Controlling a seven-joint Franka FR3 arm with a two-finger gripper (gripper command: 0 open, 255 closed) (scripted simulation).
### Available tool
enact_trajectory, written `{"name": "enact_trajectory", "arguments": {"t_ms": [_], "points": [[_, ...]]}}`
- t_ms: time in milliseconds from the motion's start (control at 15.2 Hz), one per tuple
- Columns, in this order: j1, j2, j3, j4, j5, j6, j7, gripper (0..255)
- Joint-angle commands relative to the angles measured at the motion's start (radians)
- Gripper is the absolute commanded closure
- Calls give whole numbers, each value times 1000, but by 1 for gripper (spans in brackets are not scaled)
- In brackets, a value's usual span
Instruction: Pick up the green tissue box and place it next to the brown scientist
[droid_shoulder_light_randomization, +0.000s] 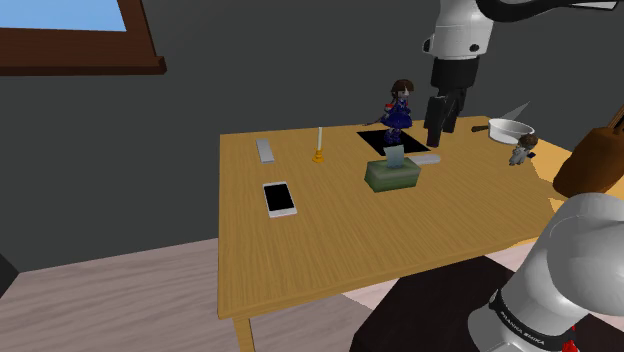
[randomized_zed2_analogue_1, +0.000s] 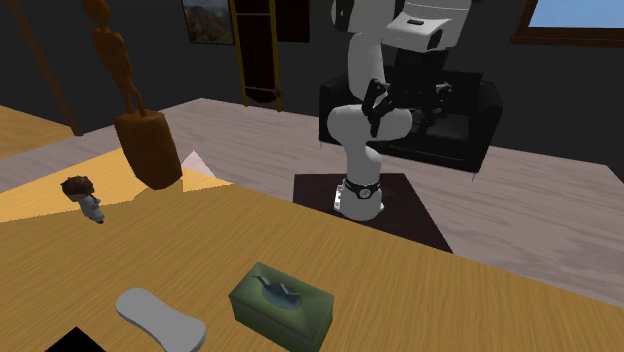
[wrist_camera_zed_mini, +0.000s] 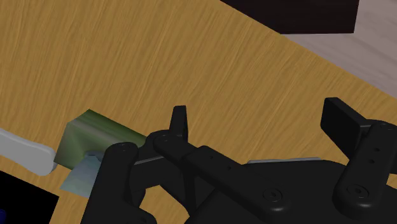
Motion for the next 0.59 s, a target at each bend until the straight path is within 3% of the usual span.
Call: {"name": "enact_trajectory", "arguments": {"t_ms": [0,528], "points": [[0,0,0,0,0,0,0,0],[-39,254,-97,62,-58,173,-87,0]]}}
